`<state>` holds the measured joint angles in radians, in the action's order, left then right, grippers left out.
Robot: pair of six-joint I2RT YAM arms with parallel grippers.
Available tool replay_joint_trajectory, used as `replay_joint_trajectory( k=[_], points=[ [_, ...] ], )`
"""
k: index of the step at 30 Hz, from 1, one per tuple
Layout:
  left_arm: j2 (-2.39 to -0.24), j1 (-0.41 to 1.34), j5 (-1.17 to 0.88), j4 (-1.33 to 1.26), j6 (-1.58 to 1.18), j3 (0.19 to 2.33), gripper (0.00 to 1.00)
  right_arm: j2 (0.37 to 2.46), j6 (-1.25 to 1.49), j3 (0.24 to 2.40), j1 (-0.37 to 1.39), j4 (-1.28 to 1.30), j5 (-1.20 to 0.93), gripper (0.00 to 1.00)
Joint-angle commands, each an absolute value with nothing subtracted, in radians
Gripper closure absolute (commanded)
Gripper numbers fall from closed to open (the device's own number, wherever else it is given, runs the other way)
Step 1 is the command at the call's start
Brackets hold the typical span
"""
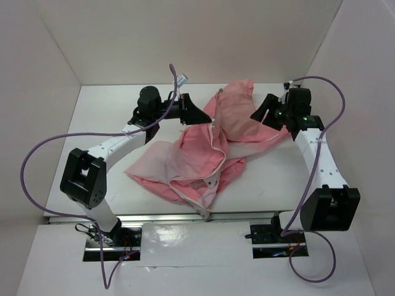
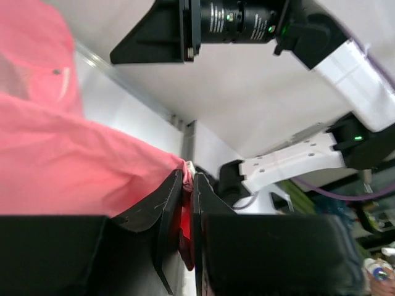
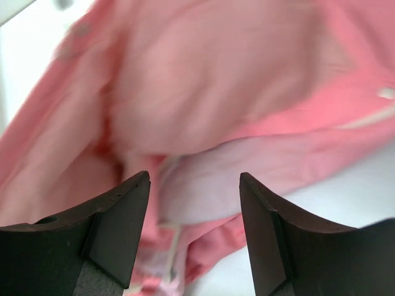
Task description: Zip up the jacket
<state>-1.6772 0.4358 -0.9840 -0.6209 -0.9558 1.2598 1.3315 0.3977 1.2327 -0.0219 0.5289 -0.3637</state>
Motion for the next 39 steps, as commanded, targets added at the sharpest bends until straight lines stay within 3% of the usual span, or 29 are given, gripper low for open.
replay_joint_trajectory(
  k=[1, 8, 15, 20, 39],
  points=[
    [-1.629, 0.443, -0.931, -0.488, -0.783, 1.276, 1.0, 1.403, 0.472, 1.273, -0.064, 0.559, -0.097, 0.33],
    [-1.618, 0.423, -0.795, -0.273, -0.739, 1.356, 1.0, 1.578, 0.514, 1.273, -0.164, 0.48, -0.083, 0.36],
    [-1.637, 0.423, -0.781, -0.262, -0.739, 1.4, 1.0, 1.718, 0.541, 1.259, -0.215, 0.431, -0.107, 0.39],
    [-1.657, 0.423, -0.79, -0.252, -0.739, 1.423, 1.0, 1.762, 0.551, 1.25, -0.224, 0.382, -0.133, 0.35],
    [-1.657, 0.423, -0.79, -0.233, -0.73, 1.433, 1.0, 1.867, 0.56, 1.25, -0.224, 0.337, -0.175, 0.35]
  ],
)
